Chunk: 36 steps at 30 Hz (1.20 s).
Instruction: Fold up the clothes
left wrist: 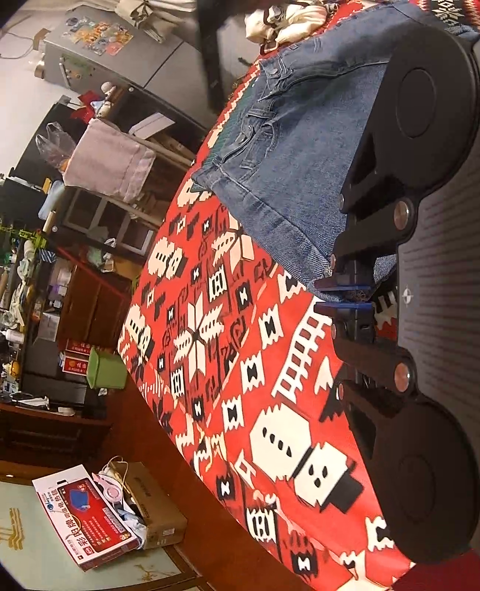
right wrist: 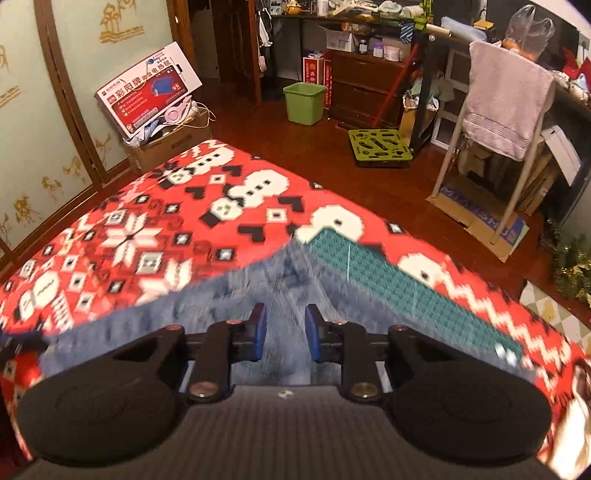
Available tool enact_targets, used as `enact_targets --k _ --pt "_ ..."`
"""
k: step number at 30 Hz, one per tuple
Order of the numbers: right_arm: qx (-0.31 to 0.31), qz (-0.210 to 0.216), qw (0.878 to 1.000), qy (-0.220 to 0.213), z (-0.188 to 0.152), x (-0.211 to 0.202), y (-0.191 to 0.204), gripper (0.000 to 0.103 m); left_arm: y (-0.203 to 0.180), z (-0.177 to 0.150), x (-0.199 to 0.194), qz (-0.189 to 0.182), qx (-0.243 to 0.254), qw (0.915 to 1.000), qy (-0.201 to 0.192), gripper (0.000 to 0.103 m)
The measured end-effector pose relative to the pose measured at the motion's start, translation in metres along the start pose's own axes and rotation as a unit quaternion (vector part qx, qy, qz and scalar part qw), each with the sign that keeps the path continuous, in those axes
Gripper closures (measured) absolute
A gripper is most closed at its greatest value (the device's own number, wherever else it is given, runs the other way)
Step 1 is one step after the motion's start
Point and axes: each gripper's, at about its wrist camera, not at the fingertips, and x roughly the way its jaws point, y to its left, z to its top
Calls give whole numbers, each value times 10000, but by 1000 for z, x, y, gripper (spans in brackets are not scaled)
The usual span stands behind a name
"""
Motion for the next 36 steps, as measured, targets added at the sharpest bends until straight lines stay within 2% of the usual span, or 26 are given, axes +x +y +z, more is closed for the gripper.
enact_targets --k 5,8,11,12,13,21,26,27,28,30,32,34,36 --pt "-11 60 9997 244 34 60 -11 76 2 -2 4 17 -137 9999 50 97" --pt "207 220 9987 414 44 87 -22 66 3 -1 5 41 -227 9997 93 97" --pt "365 399 9968 592 46 104 -29 66 4 0 7 63 -321 9994 140 97" --pt "351 437 9961 688 45 110 -29 72 5 -1 8 81 -338 9993 157 97" --pt "300 445 9960 721 45 113 -29 97 5 -1 9 101 -352 9992 174 97" --pt "294 120 9980 548 41 129 -21 98 1 -7 10 328 -291 9987 251 97" --pt "76 -13 9991 426 38 129 -15 96 1 -9 14 424 -278 9985 228 97" --pt "63 -23 9991 418 38 128 -16 93 0 -9 14 443 -259 9984 224 97" --pt "58 -38 9992 404 39 126 -17 85 0 -9 13 459 -244 9984 222 95" --pt "115 -49 9995 294 41 119 -22 76 1 -9 10 625 -252 9976 148 87" --pt "150 -55 9998 138 44 107 -24 76 6 -7 5 711 -324 9969 60 86" --pt "132 -23 9999 -38 47 94 -24 71 10 -4 0 761 -395 9963 -5 87" --pt "17 126 9998 -184 47 79 -17 71 12 -1 -4 678 -464 9966 -82 87"
